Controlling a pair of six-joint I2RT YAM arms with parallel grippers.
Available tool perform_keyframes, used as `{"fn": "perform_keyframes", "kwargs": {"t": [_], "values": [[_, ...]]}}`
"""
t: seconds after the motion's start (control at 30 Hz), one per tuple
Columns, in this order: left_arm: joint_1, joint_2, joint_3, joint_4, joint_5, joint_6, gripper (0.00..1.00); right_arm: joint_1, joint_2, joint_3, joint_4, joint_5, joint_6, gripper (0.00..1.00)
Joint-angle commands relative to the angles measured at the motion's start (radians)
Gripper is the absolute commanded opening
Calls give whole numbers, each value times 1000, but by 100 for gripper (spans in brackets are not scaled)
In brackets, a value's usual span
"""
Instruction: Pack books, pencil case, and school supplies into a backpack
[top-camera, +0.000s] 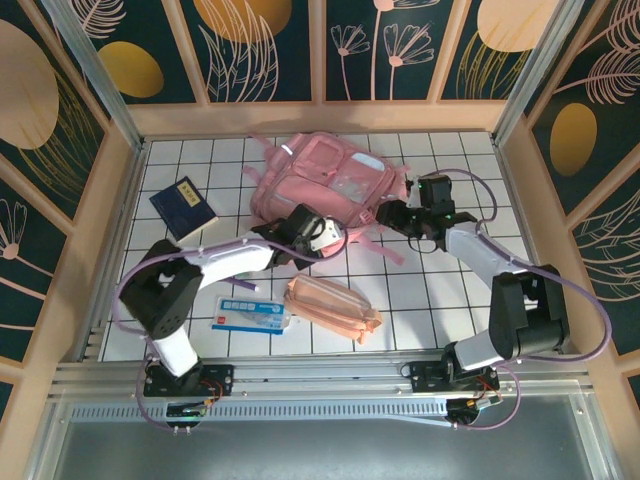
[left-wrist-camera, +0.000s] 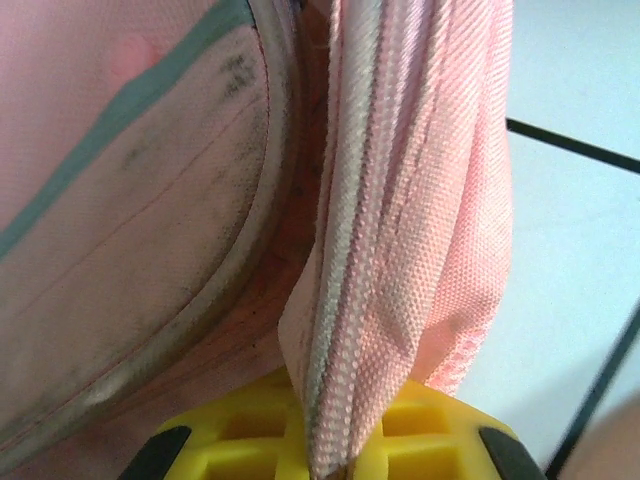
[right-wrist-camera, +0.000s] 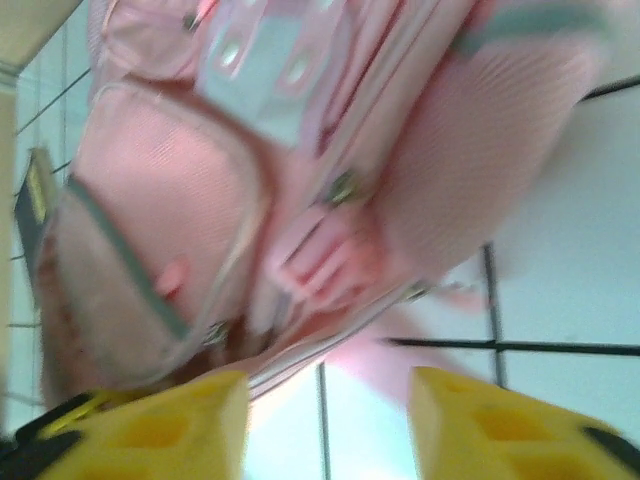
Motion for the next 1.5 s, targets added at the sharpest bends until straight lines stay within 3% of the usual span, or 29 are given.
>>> {"fn": "perform_keyframes", "kwargs": {"t": [0.0, 0.1, 0.23, 0.3, 0.47, 0.73, 1.13, 1.2, 1.47], "values": [[38, -130, -29, 105, 38, 31, 0, -8, -11, 4, -55, 90, -157, 54], [59, -159, -30, 90, 97, 32, 0, -6, 14, -26, 10, 68, -208, 53], [77, -187, -21, 74, 153, 58, 0, 2, 33, -52, 125, -125, -287, 55], [85, -190, -11, 62, 166, 70, 0, 14, 30, -62, 163, -115, -309, 63], [93, -179, 25, 33, 220, 98, 0, 6, 71, -86, 267, -133, -346, 63], [93, -174, 67, 20, 270, 95, 0, 8, 185, -49, 361, -225, -329, 51], [93, -174, 75, -12, 256, 125, 0, -4, 171, -55, 378, -157, -390, 13], [96, -178, 73, -14, 246, 127, 0, -1, 159, -66, 372, -146, -389, 2], [96, -153, 57, 41, 260, 67, 0, 126, -15, -171, 376, -107, -334, 0]]}}
